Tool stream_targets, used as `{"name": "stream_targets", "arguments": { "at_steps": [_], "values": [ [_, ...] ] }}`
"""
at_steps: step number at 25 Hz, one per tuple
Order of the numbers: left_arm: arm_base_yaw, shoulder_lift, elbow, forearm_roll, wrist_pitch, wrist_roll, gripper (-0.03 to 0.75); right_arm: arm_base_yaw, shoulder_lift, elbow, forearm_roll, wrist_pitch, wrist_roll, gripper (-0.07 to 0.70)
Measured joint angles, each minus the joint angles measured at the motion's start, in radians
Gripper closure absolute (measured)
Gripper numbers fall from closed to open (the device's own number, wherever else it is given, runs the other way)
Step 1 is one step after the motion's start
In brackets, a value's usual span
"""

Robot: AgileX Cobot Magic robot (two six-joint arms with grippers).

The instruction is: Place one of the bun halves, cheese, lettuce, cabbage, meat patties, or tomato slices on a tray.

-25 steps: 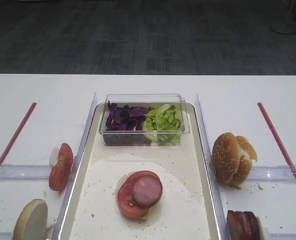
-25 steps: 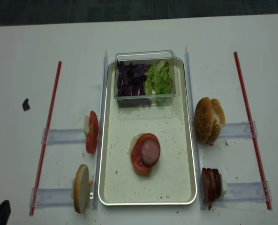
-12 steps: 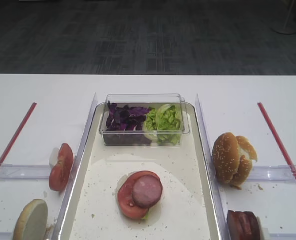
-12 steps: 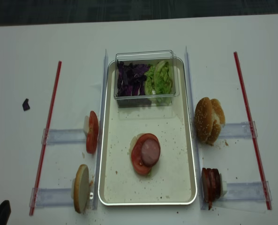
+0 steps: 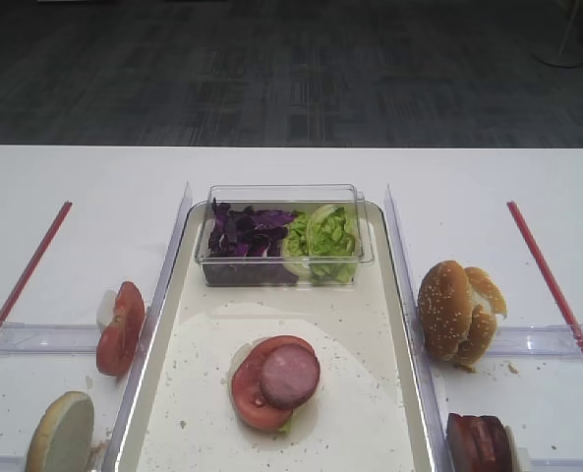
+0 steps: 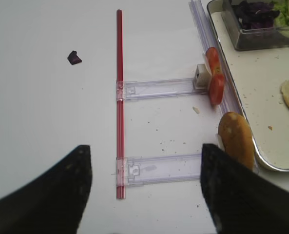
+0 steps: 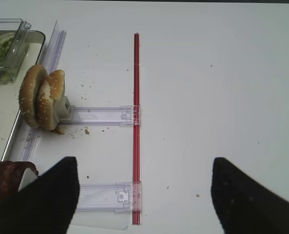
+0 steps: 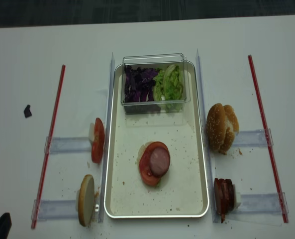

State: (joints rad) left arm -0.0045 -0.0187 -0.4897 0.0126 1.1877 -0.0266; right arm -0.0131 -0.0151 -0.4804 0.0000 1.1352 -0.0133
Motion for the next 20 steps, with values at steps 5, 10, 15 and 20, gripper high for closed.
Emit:
{"name": "stream_targets", "arguments": {
  "at_steps": [5,10,15,20],
  "values": [
    [0.0,0.0,0.0,0.0,0.0,0.0,0.277,0.0,0.0,0.0,0.0,0.0,0.0,0.054],
    [0.0,0.0,0.0,0.0,0.0,0.0,0.277,0.0,0.0,0.0,0.0,0.0,0.0,0.054],
    [0.0,0.0,0.0,0.0,0.0,0.0,0.277,0.0,0.0,0.0,0.0,0.0,0.0,0.054],
    [0.0,0.0,0.0,0.0,0.0,0.0,0.276,0.0,0.0,0.0,0.0,0.0,0.0,0.054]
  ]
}}
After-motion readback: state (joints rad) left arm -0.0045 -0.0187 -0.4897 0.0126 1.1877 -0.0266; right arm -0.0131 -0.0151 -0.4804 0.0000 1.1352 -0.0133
